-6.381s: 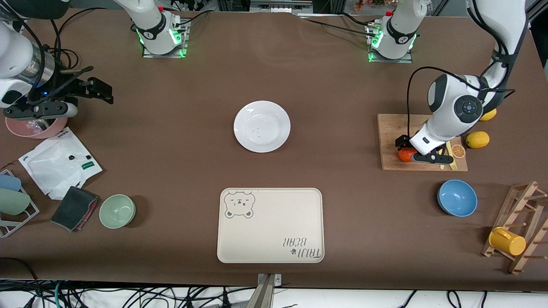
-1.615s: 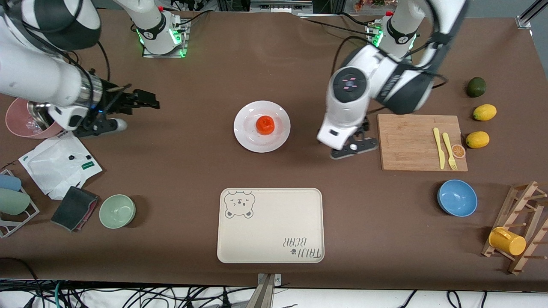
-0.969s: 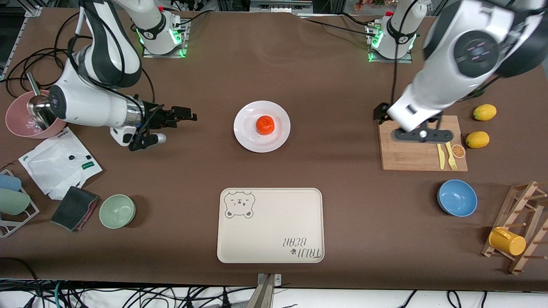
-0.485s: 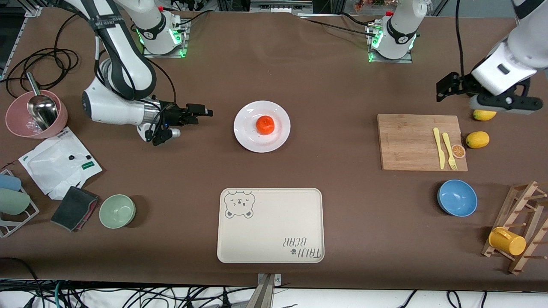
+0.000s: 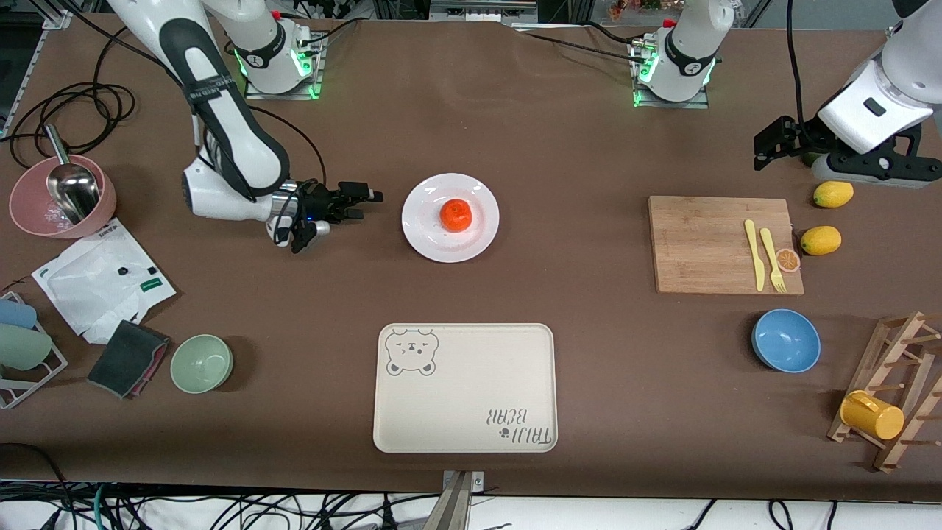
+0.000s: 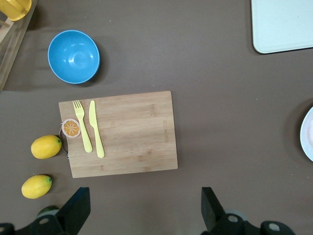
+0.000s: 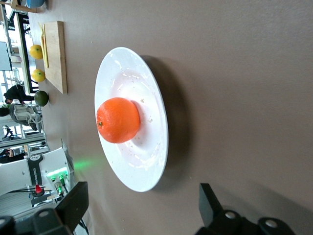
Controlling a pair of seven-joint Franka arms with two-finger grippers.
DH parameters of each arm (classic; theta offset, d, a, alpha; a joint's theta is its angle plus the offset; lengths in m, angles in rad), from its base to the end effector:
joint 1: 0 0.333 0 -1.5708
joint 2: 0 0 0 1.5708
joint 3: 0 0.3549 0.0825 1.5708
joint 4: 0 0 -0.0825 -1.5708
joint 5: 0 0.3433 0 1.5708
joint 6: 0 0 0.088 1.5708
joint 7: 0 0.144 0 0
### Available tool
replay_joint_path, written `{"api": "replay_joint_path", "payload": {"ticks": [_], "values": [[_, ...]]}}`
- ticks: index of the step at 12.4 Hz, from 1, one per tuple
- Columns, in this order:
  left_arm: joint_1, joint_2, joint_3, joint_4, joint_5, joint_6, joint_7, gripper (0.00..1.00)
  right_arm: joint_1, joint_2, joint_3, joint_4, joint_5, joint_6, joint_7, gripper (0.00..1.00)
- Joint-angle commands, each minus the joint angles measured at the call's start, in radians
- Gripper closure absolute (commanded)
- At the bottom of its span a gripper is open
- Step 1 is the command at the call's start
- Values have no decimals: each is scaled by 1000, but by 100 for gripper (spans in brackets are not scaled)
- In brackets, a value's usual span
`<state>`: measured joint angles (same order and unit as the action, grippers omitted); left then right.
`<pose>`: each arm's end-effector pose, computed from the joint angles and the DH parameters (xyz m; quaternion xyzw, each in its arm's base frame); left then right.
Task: Place orange and plate with both arms
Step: 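Withdraw the left gripper while the right gripper reaches toward the plate rim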
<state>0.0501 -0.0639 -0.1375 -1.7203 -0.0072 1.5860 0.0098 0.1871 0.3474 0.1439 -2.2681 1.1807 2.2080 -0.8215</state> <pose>0.4844 -0.0456 0.5951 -0.9982 0.0481 0.0354 0.0022 0.4543 0.2185 0.2404 -0.8984 -0.0907 0.0746 0.4231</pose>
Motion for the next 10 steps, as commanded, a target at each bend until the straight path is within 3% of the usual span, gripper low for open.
{"api": "replay_joint_path", "payload": {"ticks": [1,5,9,10], "values": [[4,44,6,65,-11,-34,2,0,-5,21,77,-5,75,94,-27,0],[8,61,6,87,-10,-35,2,0,-5,94,126,-4,247,154,-207,0],[7,61,6,87,-10,-35,2,0,-5,103,126,-4,257,157,-229,2],[10,61,6,87,-10,-41,2,0,-5,104,126,-4,258,162,-228,10]]}}
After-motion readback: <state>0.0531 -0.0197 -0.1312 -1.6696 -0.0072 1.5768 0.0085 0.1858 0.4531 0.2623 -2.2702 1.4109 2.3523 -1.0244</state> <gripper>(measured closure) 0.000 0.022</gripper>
